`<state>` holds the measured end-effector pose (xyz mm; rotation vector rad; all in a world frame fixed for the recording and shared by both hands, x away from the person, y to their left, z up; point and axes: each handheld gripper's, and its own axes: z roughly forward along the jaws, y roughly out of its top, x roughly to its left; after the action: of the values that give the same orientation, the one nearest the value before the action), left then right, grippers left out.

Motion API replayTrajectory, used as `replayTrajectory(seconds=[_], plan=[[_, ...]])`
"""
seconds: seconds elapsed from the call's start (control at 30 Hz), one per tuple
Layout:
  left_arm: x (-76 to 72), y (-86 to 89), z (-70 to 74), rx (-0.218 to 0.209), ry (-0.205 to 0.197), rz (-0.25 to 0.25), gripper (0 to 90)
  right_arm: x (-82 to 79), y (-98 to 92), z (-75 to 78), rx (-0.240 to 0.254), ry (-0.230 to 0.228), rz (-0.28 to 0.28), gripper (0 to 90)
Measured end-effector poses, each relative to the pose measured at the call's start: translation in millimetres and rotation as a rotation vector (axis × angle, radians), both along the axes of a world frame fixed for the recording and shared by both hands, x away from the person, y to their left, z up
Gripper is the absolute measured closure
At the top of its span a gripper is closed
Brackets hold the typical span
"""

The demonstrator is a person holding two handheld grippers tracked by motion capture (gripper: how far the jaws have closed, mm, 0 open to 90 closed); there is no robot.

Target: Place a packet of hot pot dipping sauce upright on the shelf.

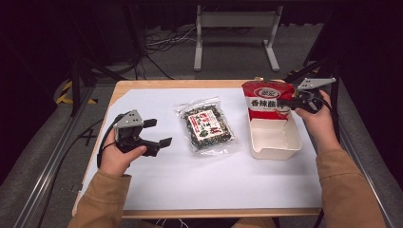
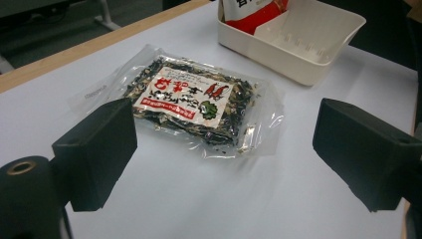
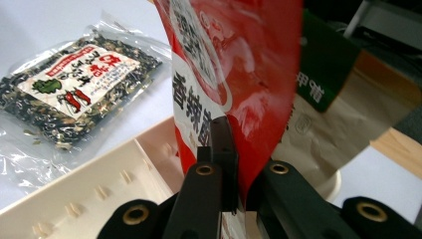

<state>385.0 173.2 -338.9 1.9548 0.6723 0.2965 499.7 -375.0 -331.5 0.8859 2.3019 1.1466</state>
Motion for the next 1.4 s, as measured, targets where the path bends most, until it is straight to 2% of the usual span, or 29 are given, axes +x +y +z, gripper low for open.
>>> replayTrajectory(seconds=[0.1,0.27,0.3,0.37,0.43,0.53,0.63,0.7,0.73,0.8,0.87,0.9,1.03,1.07,1.17,1.23,1.27,1.3,1.4], plan=[[0.7,0.0,-1.5,-0.016,-0.003,0.005,10.7,0.2,-3.7,-5.0,-0.002,0.025,-0.03,89.2],[4.1,-0.5,-5.4,-0.015,-0.004,0.012,9.8,-1.0,-8.2,-11.6,0.005,0.042,-0.061,89.2],[5.7,-2.2,-7.5,-0.027,0.001,0.008,9.3,-1.1,-8.6,-12.7,0.0,0.043,-0.066,89.2],[6.1,-3.5,-8.4,-0.026,0.008,0.008,7.4,-1.1,-8.3,-14.1,-0.013,0.045,-0.076,89.2],[7.6,-6.9,-10.5,-0.022,0.007,0.022,5.7,-1.0,-7.8,-15.9,-0.032,0.05,-0.084,89.1],[10.2,-8.9,-13.0,-0.035,0.016,0.044,3.9,-1.2,-8.9,-18.2,-0.025,0.055,-0.088,89.1],[13.4,-9.8,-16.4,-0.027,0.011,0.075,4.9,-2.0,-10.2,-19.3,-0.009,0.058,-0.09,89.0],[15.8,-10.4,-18.9,-0.015,0.018,0.076,6.0,-2.7,-9.7,-18.7,-0.009,0.061,-0.092,88.5],[16.5,-10.5,-19.4,-0.014,0.03,0.079,9.9,-3.2,-9.0,-17.9,-0.015,0.059,-0.091,87.6],[19.5,-10.5,-21.7,-0.029,0.057,0.081,17.8,-4.2,-9.2,-16.9,-0.018,0.056,-0.094,82.4],[23.4,-11.9,-25.8,-0.025,0.054,0.074,17.8,-5.6,-11.4,-16.8,0.01,0.051,-0.109,74.3],[24.6,-13.0,-27.5,-0.025,0.065,0.07,18.0,-6.6,-11.9,-16.8,0.021,0.042,-0.118,70.9],[32.5,-18.2,-33.8,0.036,0.035,0.065,16.6,-13.1,-12.3,-12.8,0.033,0.014,-0.147,57.3],[33.7,-19.2,-34.9,0.04,0.035,0.065,15.7,-16.0,-12.7,-10.8,0.037,0.002,-0.153,54.5],[37.3,-23.1,-38.8,0.13,0.017,0.055,16.0,-24.4,-13.5,-5.2,0.043,-0.022,-0.164,48.4],[37.6,-24.6,-39.7,0.145,0.006,0.056,20.9,-27.2,-13.7,-3.5,0.037,-0.029,-0.167,46.7],[38.5,-25.2,-40.5,0.16,-0.017,0.058,20.9,-30.2,-14.0,-1.7,0.033,-0.037,-0.168,45.3],[39.4,-25.3,-41.0,0.154,0.005,0.057,24.7,-34.6,-14.5,0.6,0.033,-0.046,-0.171,43.4],[42.1,-24.6,-42.2,0.131,0.037,0.059,22.3,-46.6,-17.7,6.4,0.042,-0.072,-0.17,42.1]])
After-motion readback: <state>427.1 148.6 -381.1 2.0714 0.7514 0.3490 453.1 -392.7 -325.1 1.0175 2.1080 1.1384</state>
